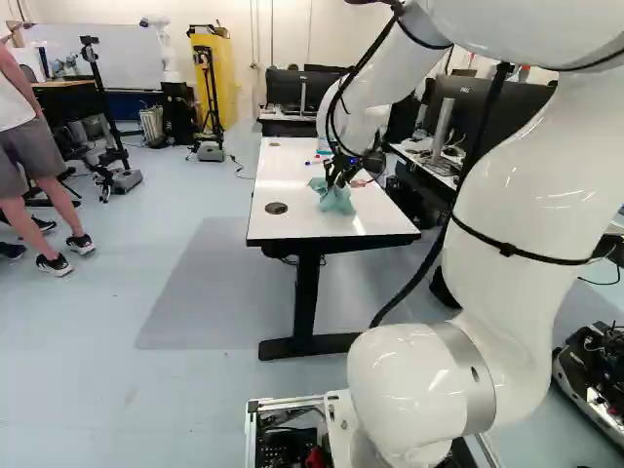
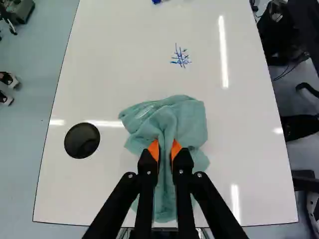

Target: Clean the table with the green towel

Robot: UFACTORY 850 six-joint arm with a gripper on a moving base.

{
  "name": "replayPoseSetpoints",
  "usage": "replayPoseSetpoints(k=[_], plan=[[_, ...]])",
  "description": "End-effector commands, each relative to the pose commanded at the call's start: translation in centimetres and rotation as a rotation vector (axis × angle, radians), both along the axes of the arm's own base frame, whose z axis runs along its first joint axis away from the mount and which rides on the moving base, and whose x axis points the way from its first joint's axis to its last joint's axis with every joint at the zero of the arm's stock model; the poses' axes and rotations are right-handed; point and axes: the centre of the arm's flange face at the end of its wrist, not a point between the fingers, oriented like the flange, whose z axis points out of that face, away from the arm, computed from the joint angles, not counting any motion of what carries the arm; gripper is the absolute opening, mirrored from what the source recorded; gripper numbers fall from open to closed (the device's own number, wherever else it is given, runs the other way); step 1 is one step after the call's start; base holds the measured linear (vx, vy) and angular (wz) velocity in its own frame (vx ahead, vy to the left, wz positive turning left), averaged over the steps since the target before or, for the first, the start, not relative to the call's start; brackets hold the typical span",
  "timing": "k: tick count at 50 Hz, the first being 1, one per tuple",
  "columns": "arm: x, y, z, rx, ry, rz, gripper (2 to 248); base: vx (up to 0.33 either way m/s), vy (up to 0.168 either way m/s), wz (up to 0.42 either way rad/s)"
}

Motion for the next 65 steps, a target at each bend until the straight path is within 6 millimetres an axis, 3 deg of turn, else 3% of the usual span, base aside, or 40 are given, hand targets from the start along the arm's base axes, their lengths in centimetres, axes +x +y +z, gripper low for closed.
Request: replayPoseSetpoints(k=[9, 39, 65], plan=[[1.0, -1.2, 1.1, -0.001, -0.025, -0.023, 48, 0.000, 0.000, 0.000], [5.7, -5.3, 1.0, -0.003, -0.040, -0.090, 48, 0.000, 0.000, 0.000], [10.6, -6.2, 0.7, -0.004, -0.063, -0.095, 48, 0.000, 0.000, 0.000]])
